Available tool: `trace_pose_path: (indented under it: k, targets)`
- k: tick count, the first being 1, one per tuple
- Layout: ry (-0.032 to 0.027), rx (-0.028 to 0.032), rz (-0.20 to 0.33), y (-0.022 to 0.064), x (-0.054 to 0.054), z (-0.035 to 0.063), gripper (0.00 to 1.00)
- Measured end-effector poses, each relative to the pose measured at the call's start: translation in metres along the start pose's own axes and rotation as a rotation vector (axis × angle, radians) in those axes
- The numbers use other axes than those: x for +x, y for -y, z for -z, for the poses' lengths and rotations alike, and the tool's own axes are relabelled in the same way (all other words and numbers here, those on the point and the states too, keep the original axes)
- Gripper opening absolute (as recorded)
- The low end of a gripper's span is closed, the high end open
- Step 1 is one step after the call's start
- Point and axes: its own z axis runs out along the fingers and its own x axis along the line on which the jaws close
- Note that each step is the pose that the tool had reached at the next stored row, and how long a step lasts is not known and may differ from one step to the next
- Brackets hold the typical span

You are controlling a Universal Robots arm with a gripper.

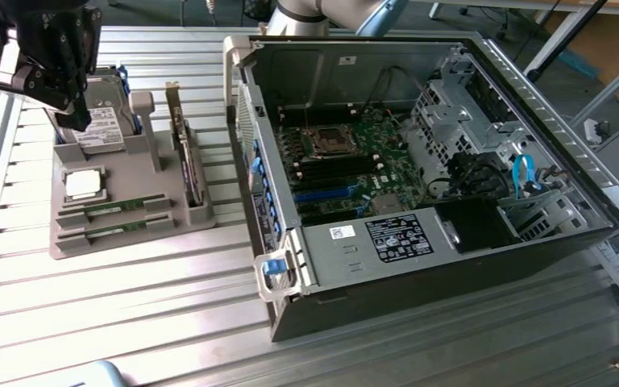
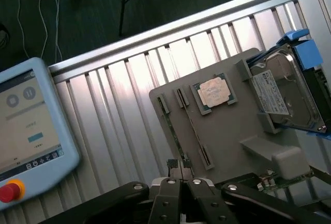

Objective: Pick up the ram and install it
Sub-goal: 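Pick up the ram and move it above insertion slot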

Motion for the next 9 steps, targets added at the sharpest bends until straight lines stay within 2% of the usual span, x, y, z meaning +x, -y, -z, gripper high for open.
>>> trace_pose_path:
  k: [4, 7, 9]
  targets:
    - [0.0005, 0.0018, 0.000, -0.0001, 0.0000, 0.0001, 0.11]
    - [0.0045, 0.0122, 0.000, -0.0009, 0.0003, -0.0001, 0.11]
    - [0.0086, 0.0226, 0.001, -0.0016, 0.0005, -0.0001, 0.11]
